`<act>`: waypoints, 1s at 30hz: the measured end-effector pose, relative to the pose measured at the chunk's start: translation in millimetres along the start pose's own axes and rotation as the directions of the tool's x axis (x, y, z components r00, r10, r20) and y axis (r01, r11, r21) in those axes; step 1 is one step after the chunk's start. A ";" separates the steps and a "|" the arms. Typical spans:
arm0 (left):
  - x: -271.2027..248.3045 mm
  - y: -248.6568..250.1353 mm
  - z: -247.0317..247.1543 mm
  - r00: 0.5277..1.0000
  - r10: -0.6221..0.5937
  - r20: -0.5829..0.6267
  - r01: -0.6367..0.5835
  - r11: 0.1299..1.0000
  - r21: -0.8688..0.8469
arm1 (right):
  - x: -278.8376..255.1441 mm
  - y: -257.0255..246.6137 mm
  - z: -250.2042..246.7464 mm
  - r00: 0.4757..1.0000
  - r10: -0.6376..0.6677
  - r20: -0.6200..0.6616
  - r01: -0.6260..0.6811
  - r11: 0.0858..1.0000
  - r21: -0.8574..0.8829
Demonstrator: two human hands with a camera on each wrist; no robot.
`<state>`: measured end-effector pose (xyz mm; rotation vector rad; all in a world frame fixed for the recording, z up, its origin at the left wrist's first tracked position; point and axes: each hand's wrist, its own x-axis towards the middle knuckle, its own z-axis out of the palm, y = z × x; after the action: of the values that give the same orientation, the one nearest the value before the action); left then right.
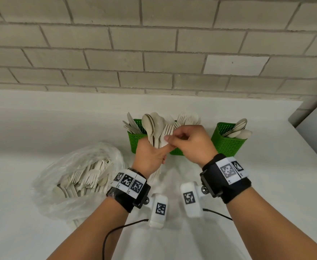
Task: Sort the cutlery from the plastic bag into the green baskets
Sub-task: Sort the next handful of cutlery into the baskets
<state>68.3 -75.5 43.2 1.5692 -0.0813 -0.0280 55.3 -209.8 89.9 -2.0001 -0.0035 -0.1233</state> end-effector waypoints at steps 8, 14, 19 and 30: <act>-1.6 -7.7 -15.3 0.992 -0.123 -0.040 0.118 0.987 -0.109 | 17.3 -7.9 -41.1 0.960 0.006 -0.280 0.092 0.939 0.333; -5.3 0.2 -14.1 0.982 -0.168 0.089 0.187 0.939 -0.290 | 39.0 3.3 -51.7 0.941 -0.158 -0.298 0.157 0.987 -0.027; -9.8 9.9 -10.5 0.970 -0.149 0.191 0.208 0.917 -0.340 | 45.9 37.0 -33.8 0.984 -0.111 -0.137 0.040 0.899 -0.435; -12.9 7.3 -6.2 0.983 -0.123 0.137 0.162 0.933 -0.321 | -6.2 2.2 1.0 0.999 -0.002 -0.045 0.000 0.999 -0.040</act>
<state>55.6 -68.4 50.1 1.2322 -0.0492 -0.2362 49.3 -209.5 87.0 -2.0369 0.0276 -0.1705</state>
